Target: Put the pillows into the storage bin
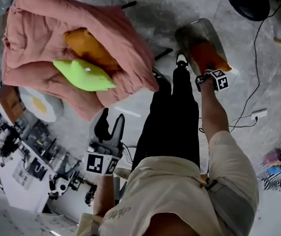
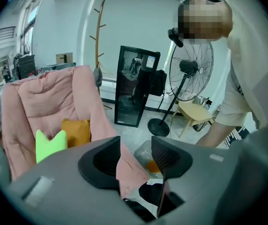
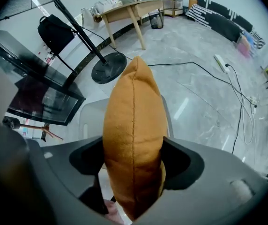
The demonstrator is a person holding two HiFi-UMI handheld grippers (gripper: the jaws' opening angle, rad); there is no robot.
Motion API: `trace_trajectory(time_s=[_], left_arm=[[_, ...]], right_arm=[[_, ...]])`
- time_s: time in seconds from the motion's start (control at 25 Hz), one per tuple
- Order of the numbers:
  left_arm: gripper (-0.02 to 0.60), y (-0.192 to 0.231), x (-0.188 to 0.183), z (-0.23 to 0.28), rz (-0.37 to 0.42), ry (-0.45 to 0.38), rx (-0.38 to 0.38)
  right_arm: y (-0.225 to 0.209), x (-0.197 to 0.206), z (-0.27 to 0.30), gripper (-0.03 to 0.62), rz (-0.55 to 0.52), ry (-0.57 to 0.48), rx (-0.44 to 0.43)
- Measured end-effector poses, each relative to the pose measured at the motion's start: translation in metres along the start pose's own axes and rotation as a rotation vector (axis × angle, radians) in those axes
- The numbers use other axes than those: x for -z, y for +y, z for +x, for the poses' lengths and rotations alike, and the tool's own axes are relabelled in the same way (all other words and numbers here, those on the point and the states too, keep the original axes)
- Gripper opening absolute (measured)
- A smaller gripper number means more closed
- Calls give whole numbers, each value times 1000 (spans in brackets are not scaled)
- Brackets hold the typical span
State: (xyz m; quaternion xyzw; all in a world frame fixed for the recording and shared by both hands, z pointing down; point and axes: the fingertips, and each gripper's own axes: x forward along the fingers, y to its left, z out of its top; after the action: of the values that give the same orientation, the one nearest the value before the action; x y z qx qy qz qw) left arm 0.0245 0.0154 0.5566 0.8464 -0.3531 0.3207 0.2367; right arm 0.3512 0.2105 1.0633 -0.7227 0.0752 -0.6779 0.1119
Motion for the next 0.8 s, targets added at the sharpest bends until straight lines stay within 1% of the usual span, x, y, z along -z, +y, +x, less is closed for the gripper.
trace_trajectory(time_s=[0.12, 0.2, 0.28, 0.32, 0.4, 0.48, 0.64, 0.8], left_arm=[[224, 3, 13, 1, -35, 9, -7], [225, 1, 13, 1, -31, -3, 9], [225, -1, 6, -1, -29, -28, 21], [225, -3, 2, -2, -33, -44, 27], [225, -8, -9, -5, -40, -83, 32], [229, -11, -23, -10, -45, -132, 24], [229, -13, -49, -27, -52, -223, -14], [229, 0, -53, -58, -73, -277, -78]], right_arm=[[-12, 5, 7, 362, -27, 47, 64], [-16, 8, 3, 357, -62, 79, 135], [-17, 9, -10, 311, -82, 88, 181], [-15, 7, -19, 307, -93, 89, 182], [-1, -2, -37, 305, -148, 90, 153], [22, -16, -51, 307, -256, 91, 105], [89, -45, -87, 307, -478, 82, -16], [155, -40, -134, 307, -684, 74, -166]])
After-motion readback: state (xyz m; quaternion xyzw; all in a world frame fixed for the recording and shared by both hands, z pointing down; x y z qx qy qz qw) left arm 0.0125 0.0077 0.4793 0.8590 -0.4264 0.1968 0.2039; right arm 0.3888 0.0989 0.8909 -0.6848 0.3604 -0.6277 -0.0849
